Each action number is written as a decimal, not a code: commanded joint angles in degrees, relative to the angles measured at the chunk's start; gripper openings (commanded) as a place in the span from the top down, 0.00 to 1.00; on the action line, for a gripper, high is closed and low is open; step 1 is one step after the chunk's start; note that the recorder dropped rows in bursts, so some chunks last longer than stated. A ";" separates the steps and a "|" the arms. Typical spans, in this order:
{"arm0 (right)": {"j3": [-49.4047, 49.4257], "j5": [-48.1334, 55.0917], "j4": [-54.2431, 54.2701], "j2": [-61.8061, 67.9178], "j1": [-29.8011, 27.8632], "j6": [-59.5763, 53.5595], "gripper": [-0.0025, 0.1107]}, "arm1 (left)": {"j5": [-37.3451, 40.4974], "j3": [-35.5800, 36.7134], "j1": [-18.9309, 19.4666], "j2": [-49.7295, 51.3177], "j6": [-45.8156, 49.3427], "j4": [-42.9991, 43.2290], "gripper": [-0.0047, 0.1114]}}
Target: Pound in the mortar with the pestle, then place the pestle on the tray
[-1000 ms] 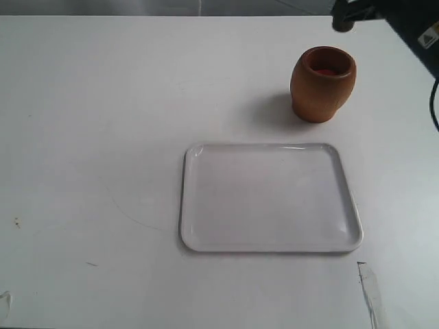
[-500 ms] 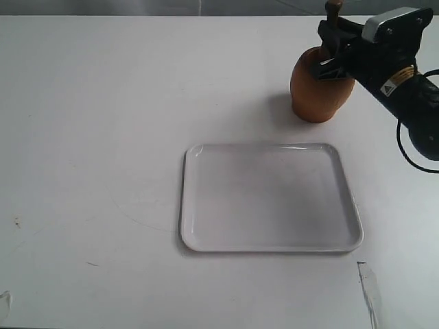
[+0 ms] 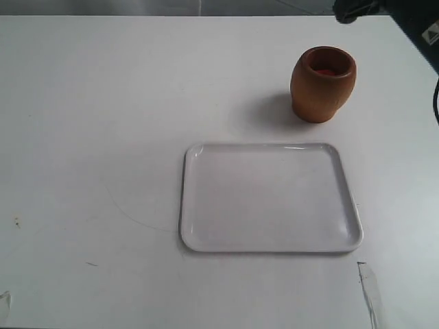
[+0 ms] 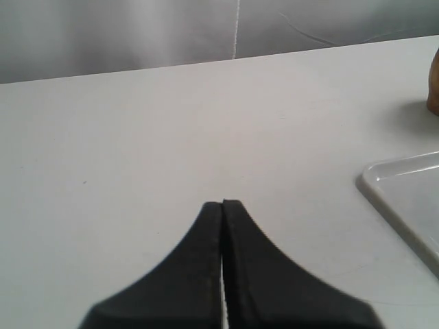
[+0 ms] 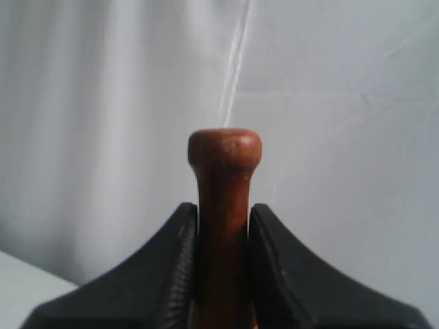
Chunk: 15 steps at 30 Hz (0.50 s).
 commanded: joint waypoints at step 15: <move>-0.41 -1.35 0.76 13.42 -0.04 -0.41 0.98 | -0.17 0.03 -0.44 -0.07 -0.47 -0.42 0.96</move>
